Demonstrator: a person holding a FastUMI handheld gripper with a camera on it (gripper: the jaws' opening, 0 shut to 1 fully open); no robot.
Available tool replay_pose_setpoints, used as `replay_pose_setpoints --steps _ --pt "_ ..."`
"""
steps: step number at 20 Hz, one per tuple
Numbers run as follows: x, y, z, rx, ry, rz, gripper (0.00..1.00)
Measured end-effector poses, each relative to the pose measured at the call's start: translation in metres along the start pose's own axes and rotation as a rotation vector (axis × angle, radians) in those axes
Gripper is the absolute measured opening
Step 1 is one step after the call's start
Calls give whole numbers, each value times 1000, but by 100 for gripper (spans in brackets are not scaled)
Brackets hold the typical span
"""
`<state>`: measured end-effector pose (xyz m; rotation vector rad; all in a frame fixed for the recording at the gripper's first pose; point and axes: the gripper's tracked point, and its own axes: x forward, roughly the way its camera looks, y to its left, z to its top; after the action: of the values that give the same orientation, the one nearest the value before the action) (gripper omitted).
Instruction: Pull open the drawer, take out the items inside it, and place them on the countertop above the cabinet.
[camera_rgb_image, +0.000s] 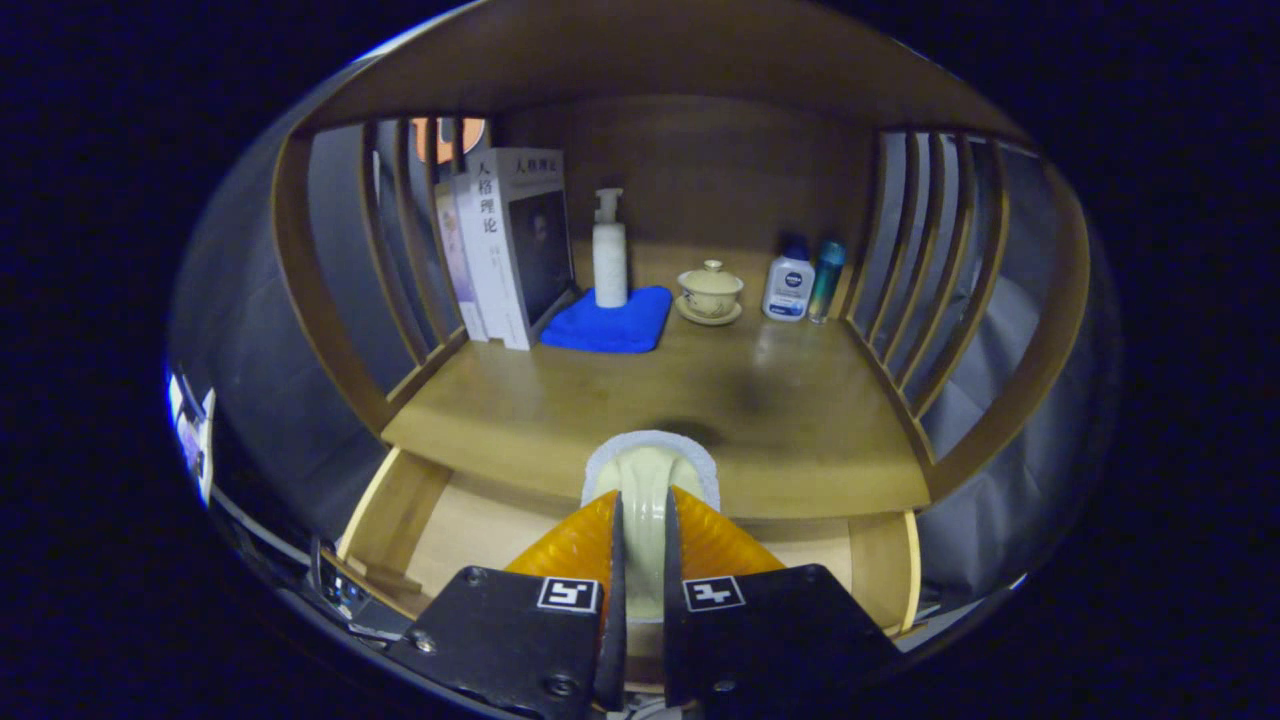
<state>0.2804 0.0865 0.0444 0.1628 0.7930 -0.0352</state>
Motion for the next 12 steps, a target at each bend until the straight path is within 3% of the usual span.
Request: replay_pose_setpoints --steps 6,12 --pt "55 -4 27 113 32 6 18" --pt "86 -3 38 196 -50 23 18"
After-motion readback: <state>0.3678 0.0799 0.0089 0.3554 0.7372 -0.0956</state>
